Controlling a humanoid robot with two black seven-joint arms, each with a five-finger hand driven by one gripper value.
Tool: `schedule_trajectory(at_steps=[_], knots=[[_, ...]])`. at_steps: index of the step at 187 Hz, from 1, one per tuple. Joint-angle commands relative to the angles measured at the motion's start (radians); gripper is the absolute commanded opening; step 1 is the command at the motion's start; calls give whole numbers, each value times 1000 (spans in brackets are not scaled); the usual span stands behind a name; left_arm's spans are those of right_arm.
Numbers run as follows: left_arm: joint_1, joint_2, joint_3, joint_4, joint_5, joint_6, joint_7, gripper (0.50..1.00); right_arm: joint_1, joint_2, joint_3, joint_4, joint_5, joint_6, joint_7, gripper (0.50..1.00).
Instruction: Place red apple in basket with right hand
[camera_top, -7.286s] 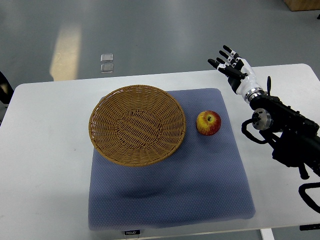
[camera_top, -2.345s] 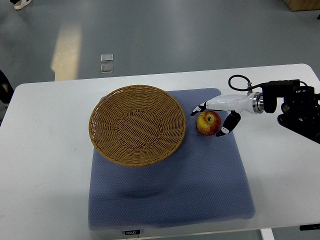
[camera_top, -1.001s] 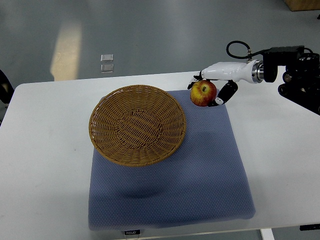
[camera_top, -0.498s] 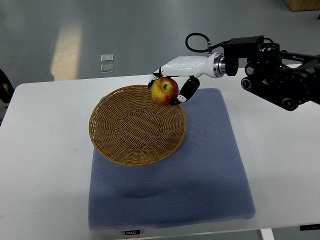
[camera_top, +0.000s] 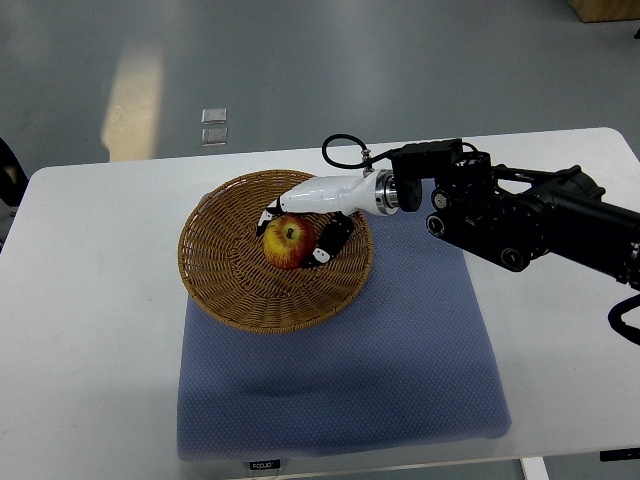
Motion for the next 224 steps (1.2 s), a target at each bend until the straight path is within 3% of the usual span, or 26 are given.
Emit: schedule_trajectory(at_steps=[1,13,40,53,89,198,224], knots=[[0,0,0,-1,0,0,0,1000,-12,4,0,-6,0,-5,-2,705],[0,0,0,0,0,0,0,1000,-17,4,1,-14,0,-28,-4,750],[0,0,0,0,0,0,0,1000,-17,4,1,-19,1,-39,-4,801],[0,0,0,0,0,0,0,1000,-17,4,1,-19,3,-39,-4,856],[0,0,0,0,0,0,-1,1000,-19,4,3,-16,35,-39,-4,897],[0,0,0,0,0,0,0,1000,31,-65,161,-11,66,-22,1,921],[0,0,0,0,0,0,0,1000,27,-78,242,-26,183,-20,2,921]])
